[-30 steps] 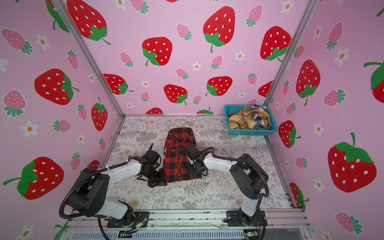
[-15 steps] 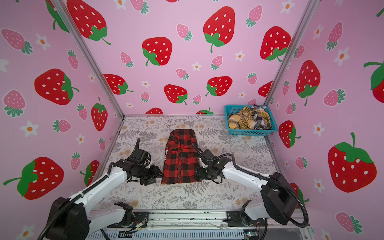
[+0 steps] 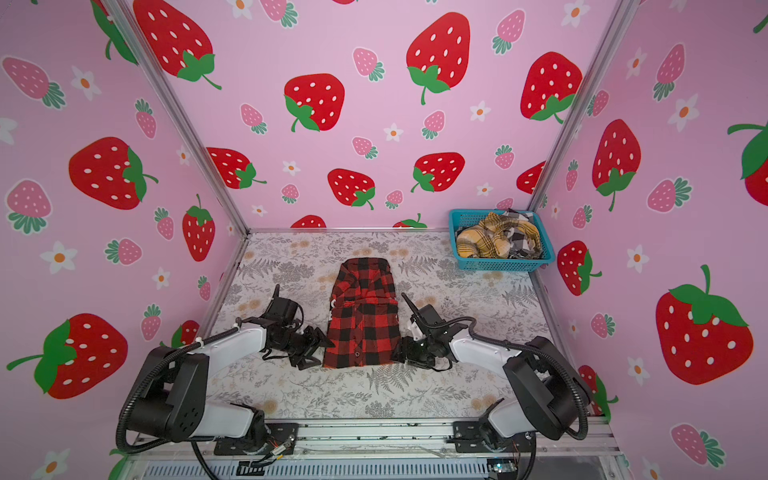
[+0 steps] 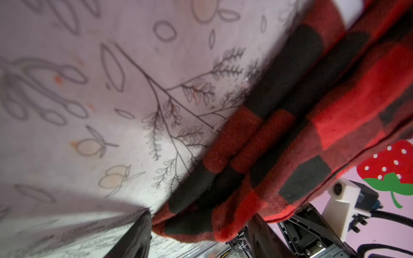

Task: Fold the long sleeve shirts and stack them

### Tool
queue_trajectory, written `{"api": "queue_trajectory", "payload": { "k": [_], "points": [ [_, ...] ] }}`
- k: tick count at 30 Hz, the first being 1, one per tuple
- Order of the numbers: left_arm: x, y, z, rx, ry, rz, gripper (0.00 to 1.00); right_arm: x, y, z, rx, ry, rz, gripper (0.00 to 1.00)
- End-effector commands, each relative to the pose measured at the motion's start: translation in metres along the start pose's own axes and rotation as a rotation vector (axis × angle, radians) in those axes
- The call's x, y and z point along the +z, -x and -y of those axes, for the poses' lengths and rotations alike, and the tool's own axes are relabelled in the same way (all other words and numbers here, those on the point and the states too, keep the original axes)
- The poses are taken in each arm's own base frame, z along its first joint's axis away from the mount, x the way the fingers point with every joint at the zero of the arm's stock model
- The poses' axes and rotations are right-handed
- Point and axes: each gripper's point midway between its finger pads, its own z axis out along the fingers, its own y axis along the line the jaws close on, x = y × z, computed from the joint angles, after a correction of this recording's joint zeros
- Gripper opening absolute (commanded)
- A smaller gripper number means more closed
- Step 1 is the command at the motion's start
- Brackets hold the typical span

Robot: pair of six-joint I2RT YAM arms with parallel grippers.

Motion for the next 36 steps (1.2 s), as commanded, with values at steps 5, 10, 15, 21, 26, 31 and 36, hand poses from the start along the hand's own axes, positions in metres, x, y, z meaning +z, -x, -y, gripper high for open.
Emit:
{"api": "queue_trajectory", "payload": {
  "k": [5,10,15,21,26,31,36],
  "points": [
    [0.024,0.0,-0.047,-0.102,0.112,-0.061,0.42,0.019,0.002,0.021,0.073,-0.013,-0.007,0.59],
    [0.033,-0.003,-0.063,-0.136,0.124,-0.109,0.37,0.028,0.003,0.023,0.086,0.031,-0.015,0.52],
    [0.033,-0.003,-0.063,-0.14,0.099,-0.133,0.26,0.029,0.005,0.019,0.09,0.055,-0.012,0.36],
    [0.001,-0.026,-0.062,-0.119,0.115,-0.09,0.76,0.021,0.006,0.017,0.091,0.047,0.007,0.34],
    [0.001,-0.03,-0.063,-0.164,0.09,-0.069,0.8,0.018,0.008,0.014,0.093,0.048,0.017,0.32],
    [0.026,-0.012,-0.058,-0.212,0.029,-0.077,0.72,0.017,0.008,0.015,0.088,0.04,0.016,0.31],
    [0.04,-0.005,-0.066,-0.235,0.056,-0.098,0.56,0.015,0.007,0.014,0.097,0.046,0.02,0.3]
  ]
}}
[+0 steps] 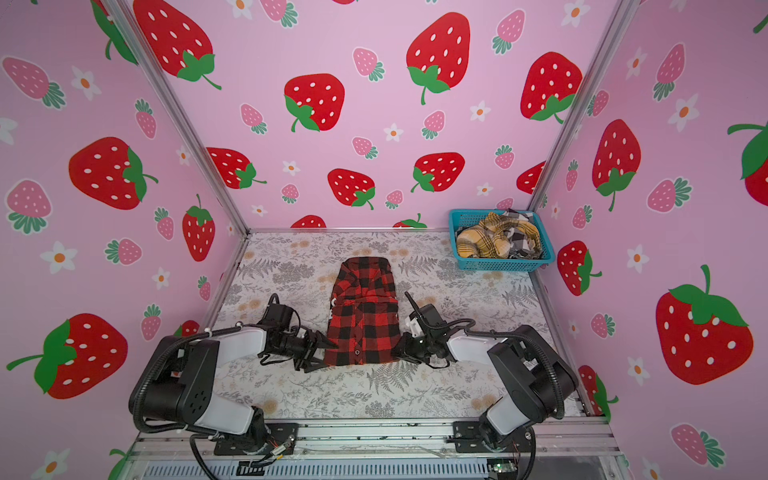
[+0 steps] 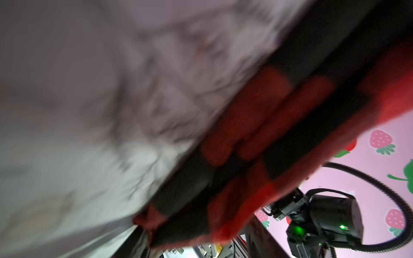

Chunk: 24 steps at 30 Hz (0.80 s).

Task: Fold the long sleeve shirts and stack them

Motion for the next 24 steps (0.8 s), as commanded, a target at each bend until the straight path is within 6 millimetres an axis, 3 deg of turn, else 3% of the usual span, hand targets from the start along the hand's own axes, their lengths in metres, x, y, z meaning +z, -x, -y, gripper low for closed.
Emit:
{"api": "queue_trajectory", "payload": {
  "k": [1,4,9,13,14,16,20,24],
  "points": [
    [0.012,0.014,-0.074,-0.168,0.233,0.097,0.52,-0.002,-0.009,0.016,0.052,-0.06,-0.007,0.29],
    [0.009,0.013,-0.074,-0.165,0.247,0.1,0.43,-0.003,-0.007,0.013,0.048,-0.051,0.002,0.25],
    [0.003,0.005,-0.068,-0.144,0.251,0.093,0.15,-0.002,0.001,0.003,0.03,-0.027,0.014,0.14],
    [0.003,0.003,-0.065,-0.123,0.248,0.081,0.07,-0.004,0.009,-0.005,0.017,-0.013,0.029,0.06],
    [0.004,0.003,-0.065,-0.122,0.25,0.077,0.0,-0.005,0.01,-0.008,0.011,-0.006,0.035,0.05],
    [0.006,0.003,-0.065,-0.123,0.246,0.064,0.0,-0.007,0.012,-0.013,0.004,0.003,0.042,0.0],
    [0.001,-0.002,-0.059,-0.11,0.237,0.062,0.0,-0.018,0.011,-0.02,-0.015,0.001,0.055,0.0],
    [-0.008,-0.021,-0.055,-0.088,0.248,0.043,0.0,-0.029,-0.008,-0.019,-0.008,-0.02,0.044,0.0]
  ]
}}
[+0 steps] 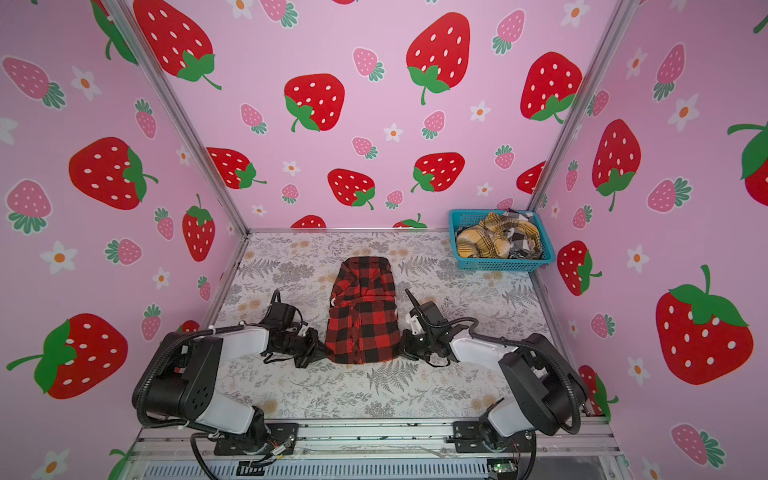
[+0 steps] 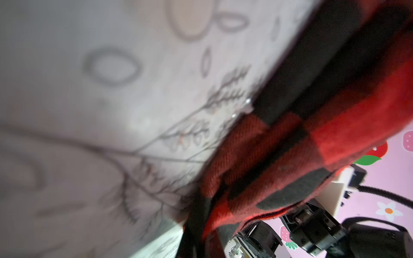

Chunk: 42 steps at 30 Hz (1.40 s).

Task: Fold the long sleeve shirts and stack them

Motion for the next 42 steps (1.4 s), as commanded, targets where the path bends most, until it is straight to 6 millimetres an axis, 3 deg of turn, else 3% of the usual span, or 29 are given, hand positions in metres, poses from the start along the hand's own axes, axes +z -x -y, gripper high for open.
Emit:
{"api": "queue_trajectory", "payload": {
  "k": [1,12,16,22,26,34,39,40,42],
  "points": [
    [-0.007,-0.037,-0.045,-0.149,0.178,-0.061,0.0,-0.012,-0.015,0.003,0.012,-0.046,0.002,0.0],
    [-0.048,-0.118,-0.048,-0.168,0.126,-0.085,0.0,-0.051,-0.083,-0.007,0.05,-0.032,0.018,0.0],
    [-0.054,-0.132,-0.034,-0.16,0.064,-0.073,0.0,-0.067,-0.081,-0.021,0.029,-0.014,0.058,0.0],
    [-0.072,-0.121,0.005,-0.114,-0.025,0.021,0.0,-0.08,-0.051,-0.054,-0.059,-0.051,0.126,0.0],
    [-0.09,-0.103,0.042,-0.042,-0.084,0.13,0.0,-0.086,-0.023,-0.081,-0.126,-0.039,0.173,0.0],
    [-0.115,-0.045,0.122,0.041,-0.152,0.26,0.0,-0.089,0.055,-0.124,-0.211,0.0,0.238,0.0],
    [-0.114,0.019,0.156,0.022,-0.186,0.285,0.0,-0.081,0.117,-0.137,-0.227,0.037,0.242,0.0],
    [-0.113,0.038,0.165,0.023,-0.192,0.294,0.1,-0.076,0.136,-0.136,-0.228,0.031,0.246,0.0],
    [-0.11,0.08,0.18,0.025,-0.19,0.328,0.25,-0.066,0.179,-0.137,-0.237,0.029,0.257,0.1]
  ]
}}
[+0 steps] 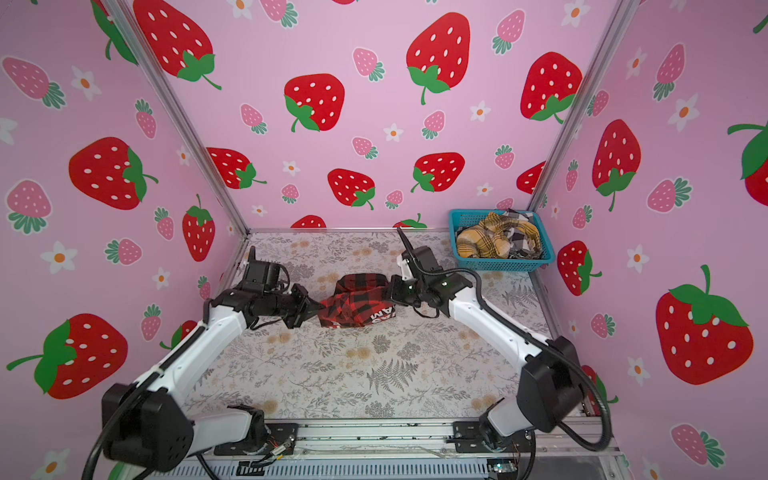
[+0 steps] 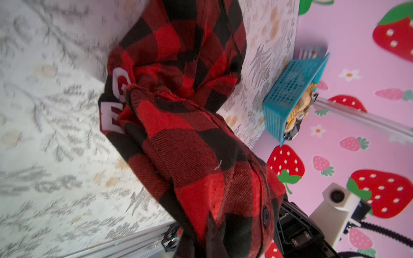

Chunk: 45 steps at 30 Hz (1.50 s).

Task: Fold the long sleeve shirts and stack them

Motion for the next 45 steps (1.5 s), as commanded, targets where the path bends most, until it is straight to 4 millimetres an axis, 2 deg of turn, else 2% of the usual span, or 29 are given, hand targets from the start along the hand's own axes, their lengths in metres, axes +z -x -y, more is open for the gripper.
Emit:
{"api": "queue_trajectory", "payload": {
  "k": [1,3,5,7,8,10,11,12,15,17,19,21,24,28,30,32,35,39,43,45],
  "points": [
    [0.017,0.065,0.049,0.079,-0.088,0.076,0.34,0.028,0.062,0.003,-0.063,0.043,0.023,0.24],
    [0.032,0.109,0.081,0.088,-0.105,0.078,0.42,0.051,0.112,0.013,-0.055,0.056,0.04,0.49],
    [0.039,0.164,0.113,0.121,-0.092,0.187,0.57,0.067,0.161,0.03,-0.061,0.009,0.075,0.58],
    [0.042,0.201,0.146,0.138,-0.128,0.212,0.6,0.07,0.192,0.037,-0.087,-0.026,0.117,0.61],
    [0.046,0.211,0.159,0.137,-0.149,0.194,0.6,0.07,0.203,0.04,-0.09,-0.037,0.137,0.62],
    [0.051,0.212,0.18,0.175,-0.184,0.159,0.74,0.072,0.208,0.043,-0.081,-0.015,0.143,0.63],
    [0.054,0.207,0.181,0.197,-0.178,0.14,0.78,0.074,0.207,0.047,-0.087,-0.023,0.143,0.65],
    [0.054,0.202,0.179,0.21,-0.165,0.123,0.78,0.078,0.203,0.049,-0.096,-0.022,0.134,0.66],
    [0.059,0.187,0.152,0.22,-0.104,0.14,0.64,0.091,0.186,0.052,-0.154,-0.003,0.09,0.65],
    [0.065,0.176,0.143,0.244,-0.111,0.172,0.55,0.105,0.174,0.054,-0.193,-0.011,0.061,0.61],
    [0.081,0.167,0.134,0.243,-0.098,0.125,0.44,0.121,0.163,0.05,-0.228,0.0,0.028,0.54],
    [0.102,0.158,0.125,0.23,-0.084,0.06,0.31,0.137,0.151,0.046,-0.268,-0.018,0.006,0.52],
    [0.123,0.15,0.104,0.225,-0.031,0.025,0.27,0.159,0.134,0.059,-0.283,-0.09,-0.023,0.46],
    [0.138,0.144,0.069,0.205,0.041,0.002,0.24,0.175,0.106,0.094,-0.272,-0.211,-0.073,0.4],
    [0.145,0.136,0.053,0.199,0.074,-0.023,0.22,0.177,0.086,0.104,-0.277,-0.254,-0.1,0.38],
    [0.151,0.123,0.036,0.197,0.108,-0.055,0.17,0.172,0.066,0.104,-0.279,-0.259,-0.1,0.37],
    [0.15,0.114,0.009,0.172,0.147,-0.048,0.16,0.165,0.034,0.11,-0.261,-0.284,-0.12,0.37],
    [0.153,0.096,-0.022,0.153,0.19,-0.075,0.12,0.154,-0.028,0.121,-0.221,-0.306,-0.195,0.34],
    [0.147,0.057,-0.053,0.174,0.242,-0.126,0.1,0.133,-0.085,0.115,-0.196,-0.293,-0.229,0.32],
    [0.137,0.035,-0.06,0.192,0.245,-0.147,0.13,0.121,-0.106,0.104,-0.195,-0.286,-0.24,0.32]
  ]
}}
